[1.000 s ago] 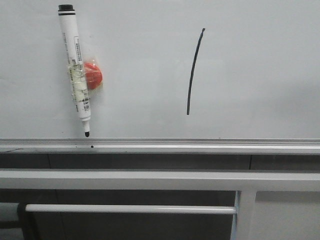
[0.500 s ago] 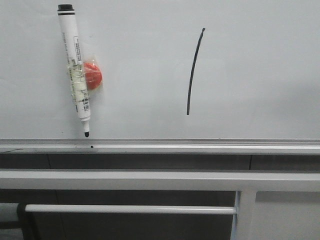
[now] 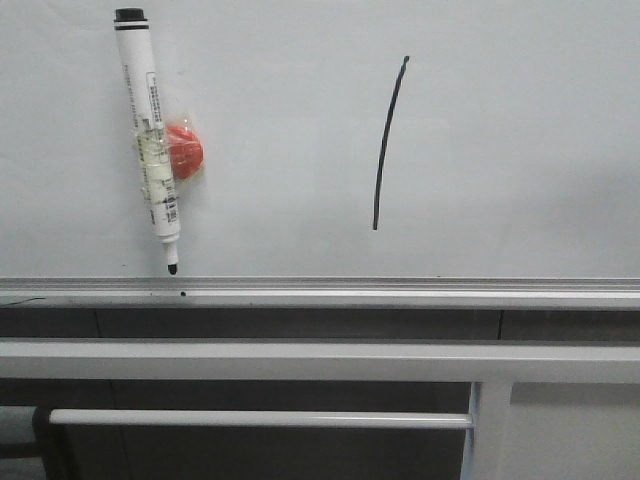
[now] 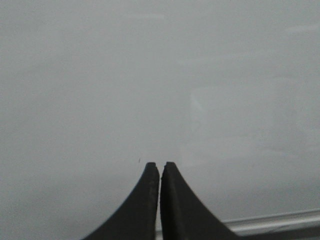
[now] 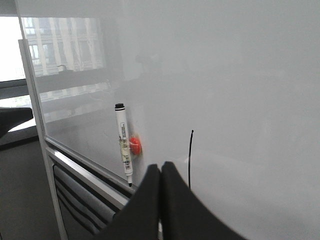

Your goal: Write number 1 on whiteboard

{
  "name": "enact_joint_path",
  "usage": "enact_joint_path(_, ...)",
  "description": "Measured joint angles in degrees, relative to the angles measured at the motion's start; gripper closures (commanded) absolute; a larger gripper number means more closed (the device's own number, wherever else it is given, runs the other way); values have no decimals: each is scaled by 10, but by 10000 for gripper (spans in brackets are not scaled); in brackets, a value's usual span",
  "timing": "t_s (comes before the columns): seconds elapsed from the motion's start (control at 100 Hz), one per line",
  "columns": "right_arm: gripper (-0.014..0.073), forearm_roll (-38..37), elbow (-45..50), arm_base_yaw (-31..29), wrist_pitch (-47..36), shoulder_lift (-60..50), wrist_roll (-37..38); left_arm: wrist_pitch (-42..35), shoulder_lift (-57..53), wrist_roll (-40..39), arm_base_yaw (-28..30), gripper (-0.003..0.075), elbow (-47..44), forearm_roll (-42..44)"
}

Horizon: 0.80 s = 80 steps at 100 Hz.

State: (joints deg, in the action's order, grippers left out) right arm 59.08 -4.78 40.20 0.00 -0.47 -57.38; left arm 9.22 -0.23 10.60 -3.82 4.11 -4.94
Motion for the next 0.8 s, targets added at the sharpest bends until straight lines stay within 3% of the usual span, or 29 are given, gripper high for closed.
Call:
enact_joint_path(0.16,657,0,0,0,0,0,0,5,0,0,13,741,-44,0)
enact_joint_path(0.36,657,1,0,0,0,0,0,88,0,0,13,741,-45,3)
enact_joint_path(0.54,657,1,0,0,0,-1,0,97,0,-1,13,741,-45,9)
enact_joint_path(0.8,657,1,0,0,0,-1,0,97,0,-78,13,741,-45,31)
